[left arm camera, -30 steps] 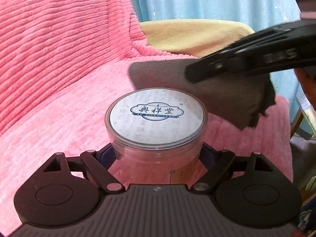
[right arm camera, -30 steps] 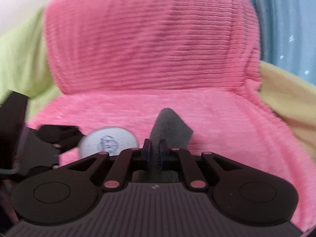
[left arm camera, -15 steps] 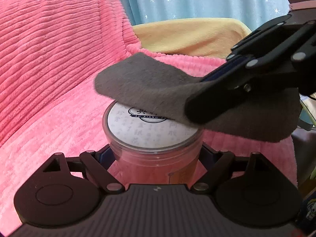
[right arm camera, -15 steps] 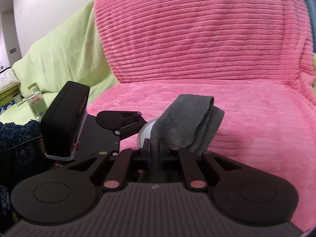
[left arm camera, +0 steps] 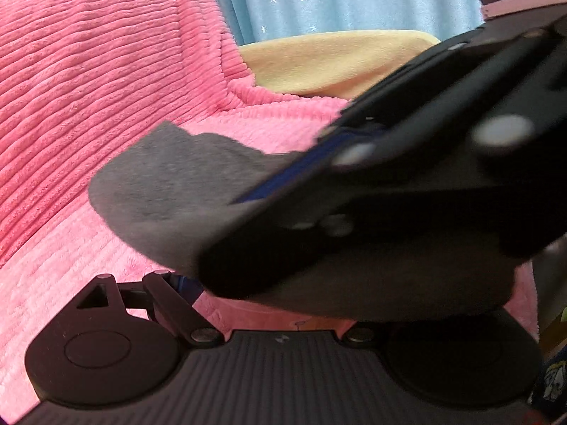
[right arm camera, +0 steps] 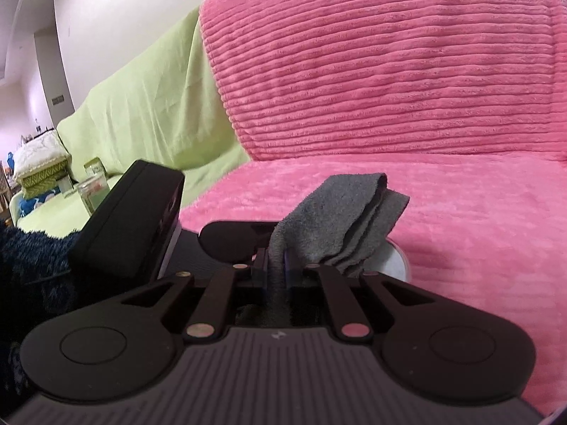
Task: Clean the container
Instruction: 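Wipe the cloth in the right gripper across the white jar lid, then wipe the jar lid again with the cloth in the right gripper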
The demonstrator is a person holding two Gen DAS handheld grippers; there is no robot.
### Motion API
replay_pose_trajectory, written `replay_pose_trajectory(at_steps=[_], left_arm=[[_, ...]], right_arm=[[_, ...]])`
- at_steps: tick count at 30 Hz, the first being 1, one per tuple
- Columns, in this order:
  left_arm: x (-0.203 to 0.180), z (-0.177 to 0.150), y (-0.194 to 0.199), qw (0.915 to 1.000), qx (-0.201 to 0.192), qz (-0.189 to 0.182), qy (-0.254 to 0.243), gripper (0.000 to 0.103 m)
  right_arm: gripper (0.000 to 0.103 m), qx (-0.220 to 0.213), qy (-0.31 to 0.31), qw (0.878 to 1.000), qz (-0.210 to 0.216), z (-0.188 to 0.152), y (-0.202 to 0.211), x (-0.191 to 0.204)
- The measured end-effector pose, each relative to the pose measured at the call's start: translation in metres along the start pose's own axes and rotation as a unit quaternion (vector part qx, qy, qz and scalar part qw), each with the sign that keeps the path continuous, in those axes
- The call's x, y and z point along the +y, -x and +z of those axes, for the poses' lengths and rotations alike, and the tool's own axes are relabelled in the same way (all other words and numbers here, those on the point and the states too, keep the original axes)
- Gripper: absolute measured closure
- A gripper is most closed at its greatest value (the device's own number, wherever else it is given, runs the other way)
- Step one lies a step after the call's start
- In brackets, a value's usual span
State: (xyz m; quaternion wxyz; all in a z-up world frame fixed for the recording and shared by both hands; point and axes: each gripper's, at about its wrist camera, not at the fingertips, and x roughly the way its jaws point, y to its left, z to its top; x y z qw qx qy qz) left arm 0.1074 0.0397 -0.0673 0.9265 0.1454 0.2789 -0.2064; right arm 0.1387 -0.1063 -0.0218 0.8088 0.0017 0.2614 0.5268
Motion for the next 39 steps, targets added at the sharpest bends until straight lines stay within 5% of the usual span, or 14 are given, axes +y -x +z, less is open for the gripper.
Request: replay_pose_trajectory(at_steps=[16, 25, 36, 39], left_arm=[[0.001, 0.009, -0.010, 0.9992, 0.010, 0.016, 0.035, 0.016], [-0.002, 0.011, -0.012, 0.9995, 0.008, 0.020, 0.024, 0.016], [-0.003, 0.013, -0.014, 0.9995, 0.005, 0.022, 0.020, 0.016], [-0.001, 0.011, -0.013, 0.9997, 0.004, 0.019, 0.017, 0.017]], right_arm=[[0.098, -0.046, -0.050, 0.988, -0.135, 0.007, -0.019, -0.003], [0.098, -0.035, -0.109, 0.981, -0.159, 0.004, 0.008, -0.022], [0.096, -0.015, -0.108, 0.975, -0.194, -0.007, 0.052, -0.023], [0.096, -0.046, -0.111, 0.984, -0.129, -0.007, 0.063, -0.023]])
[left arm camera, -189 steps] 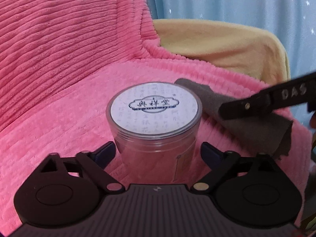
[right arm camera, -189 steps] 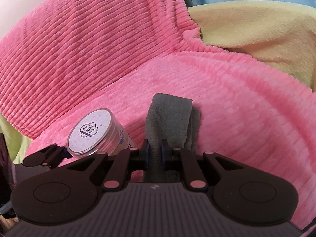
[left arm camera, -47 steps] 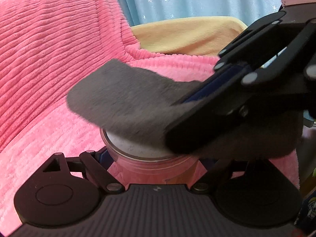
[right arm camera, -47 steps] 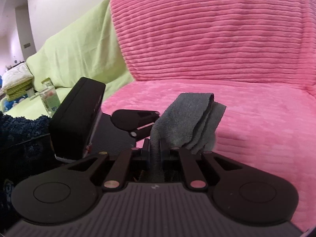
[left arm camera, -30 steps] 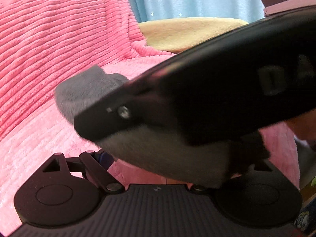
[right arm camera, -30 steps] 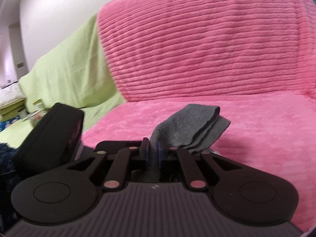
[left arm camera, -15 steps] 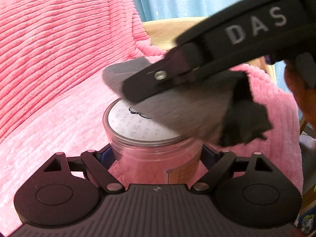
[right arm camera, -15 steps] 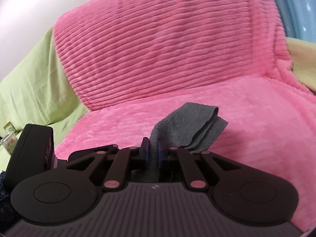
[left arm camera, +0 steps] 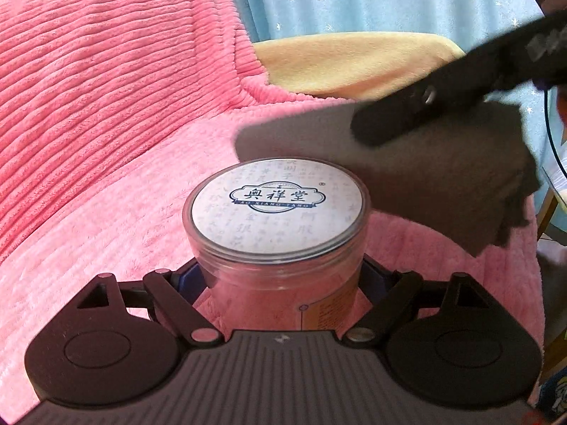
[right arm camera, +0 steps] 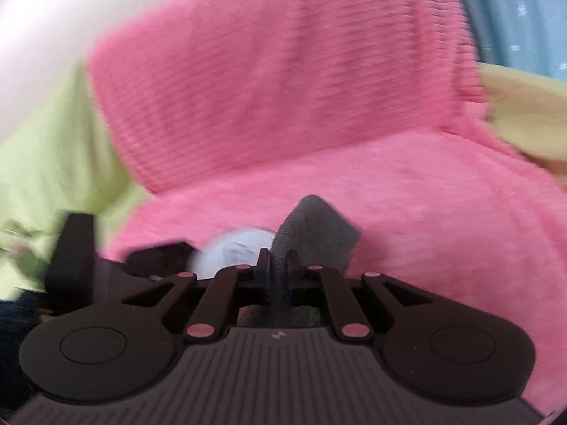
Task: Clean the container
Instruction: 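Wipe the jar lid again with the cloth in the right gripper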
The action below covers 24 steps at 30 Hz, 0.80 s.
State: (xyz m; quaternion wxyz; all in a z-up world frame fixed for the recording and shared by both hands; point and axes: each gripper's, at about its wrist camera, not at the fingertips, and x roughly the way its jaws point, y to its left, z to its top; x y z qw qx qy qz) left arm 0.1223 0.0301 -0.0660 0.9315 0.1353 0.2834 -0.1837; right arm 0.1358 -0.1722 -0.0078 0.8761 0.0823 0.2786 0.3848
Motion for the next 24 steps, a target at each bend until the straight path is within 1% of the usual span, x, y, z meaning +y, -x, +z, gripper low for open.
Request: replay_pose_trajectory(at_steps=[2, 3, 6, 10, 12, 18, 21, 24], left_arm=[[0.000, 0.000, 0.001, 1.0000, -0.002, 0.000, -0.006, 0.017], [0.000, 0.000, 0.002, 1.0000, -0.003, 0.000, -0.009, 0.017], [0.000, -0.001, 0.003, 0.9999, -0.003, 0.000, -0.014, 0.017], [-0.002, -0.002, 0.002, 0.9998, -0.007, 0.002, -0.020, 0.017], [-0.001, -0.002, 0.002, 0.9998, -0.008, 0.001, -0.018, 0.017], [-0.001, -0.002, 0.000, 0.9997, -0.008, 0.002, -0.022, 0.017], [-0.001, -0.002, 0.000, 0.9998, -0.007, 0.002, -0.021, 0.017], [-0.001, -0.002, -0.001, 0.9998, -0.005, 0.003, -0.017, 0.017]], right_arm=[[0.096, 0.004, 0.004, 0.999, 0.040, 0.000, -0.003, 0.004], [0.096, 0.013, 0.005, 0.999, 0.047, -0.001, -0.007, 0.006], [0.096, 0.053, 0.006, 0.998, 0.046, -0.004, -0.021, 0.008], [0.095, 0.070, -0.024, 0.995, 0.063, -0.002, -0.022, 0.003], [0.095, 0.075, -0.022, 0.994, 0.080, -0.002, -0.026, 0.003], [0.097, 0.080, 0.012, 0.989, 0.125, 0.000, -0.050, 0.019], [0.098, 0.068, 0.018, 0.988, 0.135, 0.003, -0.059, 0.019], [0.098, 0.053, 0.020, 0.989, 0.134, 0.004, -0.067, 0.019]])
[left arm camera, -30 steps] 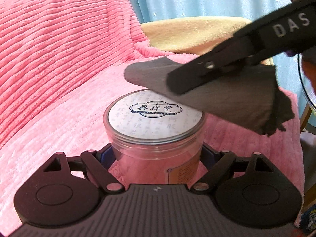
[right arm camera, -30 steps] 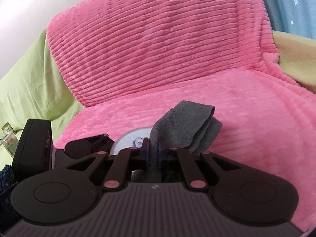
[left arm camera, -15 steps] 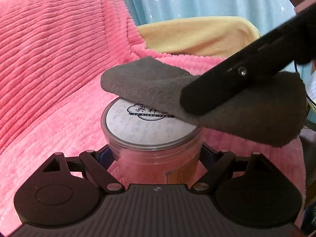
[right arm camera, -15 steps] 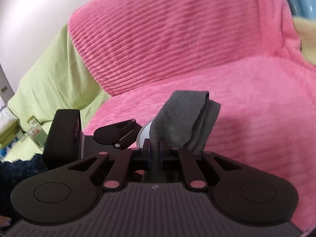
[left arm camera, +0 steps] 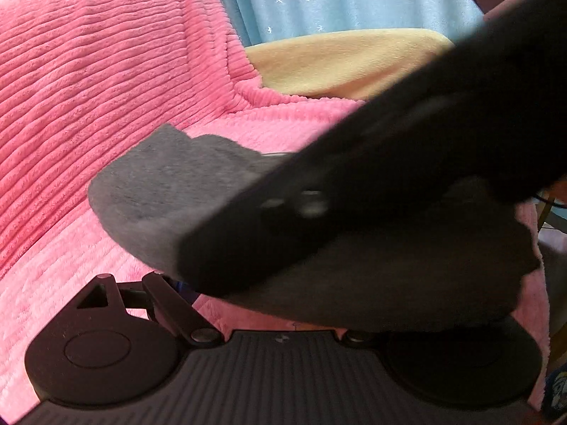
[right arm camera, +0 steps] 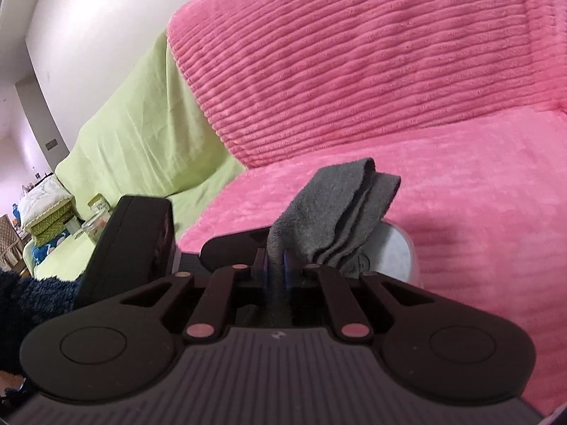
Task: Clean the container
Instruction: 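Wipe the jar lid again with the cloth in the right gripper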
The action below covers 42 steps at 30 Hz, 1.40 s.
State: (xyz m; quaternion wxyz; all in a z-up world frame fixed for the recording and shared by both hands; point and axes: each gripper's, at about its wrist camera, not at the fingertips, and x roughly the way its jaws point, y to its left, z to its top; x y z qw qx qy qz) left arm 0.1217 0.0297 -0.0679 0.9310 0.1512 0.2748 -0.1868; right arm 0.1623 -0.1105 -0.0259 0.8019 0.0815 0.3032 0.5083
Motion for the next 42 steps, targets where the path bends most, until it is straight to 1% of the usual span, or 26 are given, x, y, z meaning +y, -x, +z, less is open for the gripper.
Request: replay_pose_trajectory(at_steps=[3, 6, 7, 9, 12, 17, 22, 26, 31, 34, 35, 37, 39, 40, 42], left_arm=[[0.001, 0.000, -0.001, 1.0000, 0.002, 0.001, 0.005, 0.017], [0.002, 0.001, -0.003, 0.9999, 0.004, 0.000, 0.012, 0.017], [0.002, 0.001, -0.003, 0.9999, 0.004, -0.001, 0.015, 0.017], [0.004, 0.002, -0.004, 0.9997, 0.005, -0.003, 0.024, 0.017], [0.004, 0.002, -0.005, 0.9996, 0.004, -0.003, 0.026, 0.017], [0.002, 0.003, -0.006, 0.9998, 0.002, -0.002, 0.022, 0.017], [0.001, 0.003, -0.006, 0.9999, 0.001, 0.000, 0.016, 0.017], [0.001, 0.004, -0.007, 0.9999, 0.001, 0.000, 0.014, 0.016], [0.000, 0.002, -0.005, 0.9999, 0.003, -0.001, 0.015, 0.016], [-0.001, 0.002, -0.002, 0.9999, 0.004, 0.002, 0.017, 0.017], [0.001, 0.002, -0.002, 0.9998, 0.005, 0.001, 0.020, 0.017], [0.002, 0.003, -0.001, 0.9998, 0.006, 0.000, 0.020, 0.018], [0.001, 0.006, -0.002, 0.9999, 0.005, 0.000, 0.016, 0.018], [0.002, 0.007, -0.003, 0.9999, 0.004, 0.001, 0.014, 0.018], [0.002, 0.006, -0.002, 0.9999, 0.003, -0.001, 0.014, 0.018]], right_arm=[[0.100, -0.019, -0.002, 1.000, -0.010, 0.002, -0.007, -0.003], [0.100, -0.037, 0.003, 0.999, -0.036, 0.005, -0.012, -0.003], [0.100, -0.044, 0.005, 0.998, -0.048, 0.006, -0.013, -0.003], [0.100, -0.058, 0.015, 0.995, -0.085, 0.006, -0.016, 0.001], [0.099, -0.072, 0.041, 0.987, -0.139, 0.006, -0.020, 0.008], [0.097, -0.081, 0.061, 0.976, -0.191, 0.002, -0.015, 0.011], [0.096, -0.076, 0.057, 0.971, -0.218, 0.000, 0.000, 0.004], [0.096, -0.065, 0.044, 0.972, -0.223, -0.001, 0.014, 0.000], [0.097, -0.031, 0.034, 0.971, -0.235, 0.000, 0.031, 0.002], [0.096, -0.015, 0.007, 0.971, -0.237, -0.001, 0.046, 0.000], [0.096, -0.020, 0.000, 0.975, -0.223, -0.001, 0.052, 0.000], [0.096, -0.041, -0.009, 0.983, -0.180, -0.002, 0.065, 0.000], [0.096, -0.049, -0.006, 0.990, -0.135, -0.001, 0.071, 0.003], [0.096, -0.047, -0.006, 0.992, -0.119, -0.001, 0.072, 0.005], [0.096, -0.026, -0.009, 0.994, -0.109, -0.002, 0.063, 0.005]])
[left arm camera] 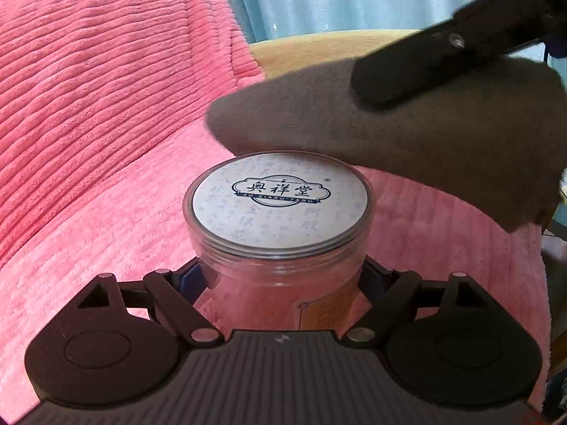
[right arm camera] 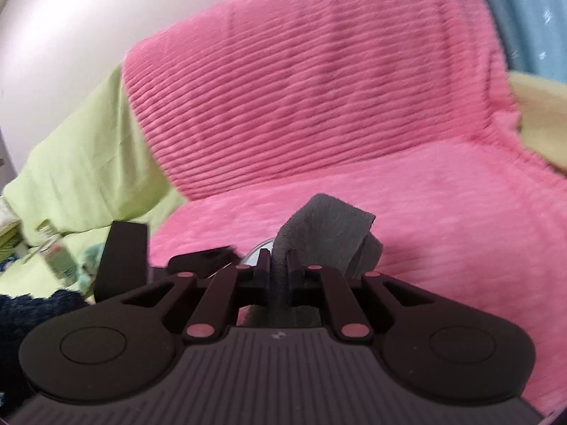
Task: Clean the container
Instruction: 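Wipe the jar lid again with the cloth in the right gripper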
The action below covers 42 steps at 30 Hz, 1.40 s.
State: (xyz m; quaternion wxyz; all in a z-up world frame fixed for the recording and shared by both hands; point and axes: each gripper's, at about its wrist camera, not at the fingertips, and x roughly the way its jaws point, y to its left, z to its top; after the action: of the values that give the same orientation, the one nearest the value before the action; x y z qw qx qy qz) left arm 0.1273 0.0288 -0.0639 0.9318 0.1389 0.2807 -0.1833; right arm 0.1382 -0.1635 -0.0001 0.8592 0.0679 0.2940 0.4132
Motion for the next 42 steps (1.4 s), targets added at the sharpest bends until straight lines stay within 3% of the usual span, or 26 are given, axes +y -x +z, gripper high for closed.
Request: replay_pose_trajectory(at_steps=[3, 6, 18, 25, 31, 42], left_arm=[[0.000, -0.001, -0.002, 1.0000, 0.003, 0.000, -0.002, 0.018], [0.002, -0.002, -0.002, 1.0000, 0.003, -0.002, 0.002, 0.018], [0.003, -0.002, -0.004, 1.0000, 0.006, -0.001, 0.008, 0.018], [0.002, -0.003, -0.005, 0.9998, 0.010, 0.003, 0.014, 0.018], [0.002, -0.002, -0.006, 0.9997, 0.013, 0.005, 0.022, 0.018], [-0.003, -0.001, -0.006, 0.9996, 0.007, 0.016, 0.021, 0.016]], right_arm=[[0.095, 0.046, 0.006, 0.999, 0.002, -0.004, -0.016, 0.002], [0.095, 0.055, 0.002, 0.998, 0.017, -0.003, -0.018, 0.003], [0.097, 0.052, -0.004, 0.996, 0.076, 0.002, -0.038, 0.005], [0.099, 0.027, -0.005, 0.995, 0.098, 0.005, -0.056, 0.000], [0.100, -0.006, 0.004, 0.998, 0.067, 0.010, -0.068, 0.002], [0.098, -0.062, 0.038, 0.995, -0.070, 0.005, -0.064, 0.009]])
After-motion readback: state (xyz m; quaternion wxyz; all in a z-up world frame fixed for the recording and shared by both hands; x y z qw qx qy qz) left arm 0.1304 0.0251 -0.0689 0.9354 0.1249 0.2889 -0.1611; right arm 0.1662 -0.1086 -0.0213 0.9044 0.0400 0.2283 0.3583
